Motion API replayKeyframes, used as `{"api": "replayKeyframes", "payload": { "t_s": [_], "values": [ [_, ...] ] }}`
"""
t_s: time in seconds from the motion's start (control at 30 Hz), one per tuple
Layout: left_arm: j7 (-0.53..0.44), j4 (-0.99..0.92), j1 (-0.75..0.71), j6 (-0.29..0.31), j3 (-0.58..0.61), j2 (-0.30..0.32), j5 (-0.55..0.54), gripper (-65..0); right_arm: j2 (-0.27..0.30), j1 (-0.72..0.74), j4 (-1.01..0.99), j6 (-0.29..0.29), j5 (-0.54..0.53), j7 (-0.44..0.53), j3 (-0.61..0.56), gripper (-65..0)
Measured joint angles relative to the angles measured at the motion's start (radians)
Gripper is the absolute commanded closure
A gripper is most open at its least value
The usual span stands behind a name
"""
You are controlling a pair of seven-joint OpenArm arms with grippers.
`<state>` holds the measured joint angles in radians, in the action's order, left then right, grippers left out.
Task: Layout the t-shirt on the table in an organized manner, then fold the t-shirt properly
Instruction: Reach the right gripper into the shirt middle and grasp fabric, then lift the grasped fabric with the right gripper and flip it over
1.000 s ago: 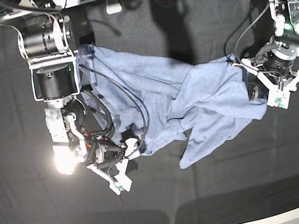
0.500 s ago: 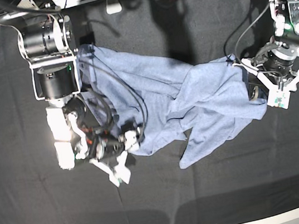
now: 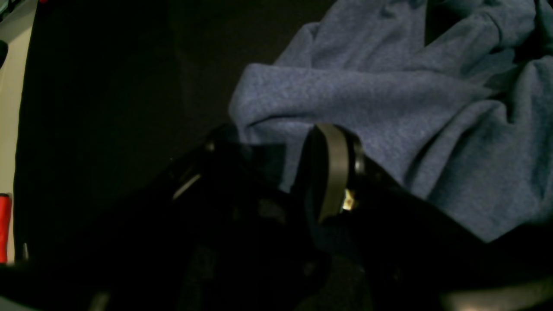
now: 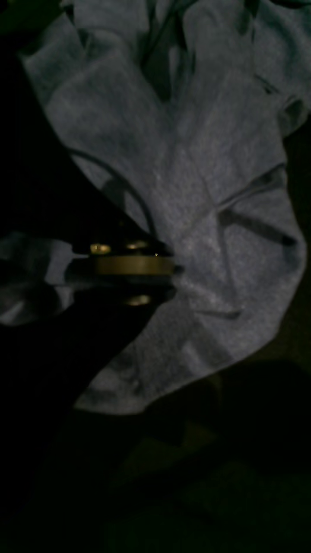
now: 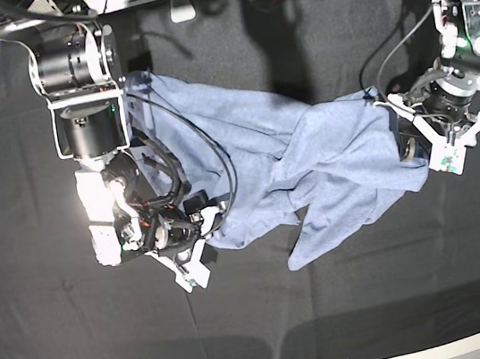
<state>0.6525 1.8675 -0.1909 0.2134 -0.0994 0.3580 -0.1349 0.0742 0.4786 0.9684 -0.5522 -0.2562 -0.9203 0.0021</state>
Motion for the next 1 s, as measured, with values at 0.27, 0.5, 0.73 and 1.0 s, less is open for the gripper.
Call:
{"api": "replayKeyframes", "payload": {
  "t_s": [0.27, 0.5, 0.73, 1.0],
  "values": [
    [-0.001, -0.044, 0.0, 0.0, 0.0, 0.0, 0.0, -25.5, -0.011, -0.076, 0.414, -0.064, -0.091, -0.153, 0.0, 0.0],
    [-0.018, -0.141, -0.003, 0.0, 0.0, 0.0, 0.0, -25.5, -0.017, -0.323, 0.877, -0.068, -0.256, -0.229, -0.006, 0.0],
    [-0.046, -0.144, -0.002, -0.001, 0.0, 0.0, -0.001, -25.5, -0.016, -0.607, 1.182, -0.094, -0.326, -0.238, -0.08, 0.0],
    [-0.047, -0.145, 0.0, 0.0, 0.0, 0.0, -0.001, -25.5, -0.016, -0.763, 1.346, -0.095, -0.34, -0.237, -0.198, 0.0]
  ]
}}
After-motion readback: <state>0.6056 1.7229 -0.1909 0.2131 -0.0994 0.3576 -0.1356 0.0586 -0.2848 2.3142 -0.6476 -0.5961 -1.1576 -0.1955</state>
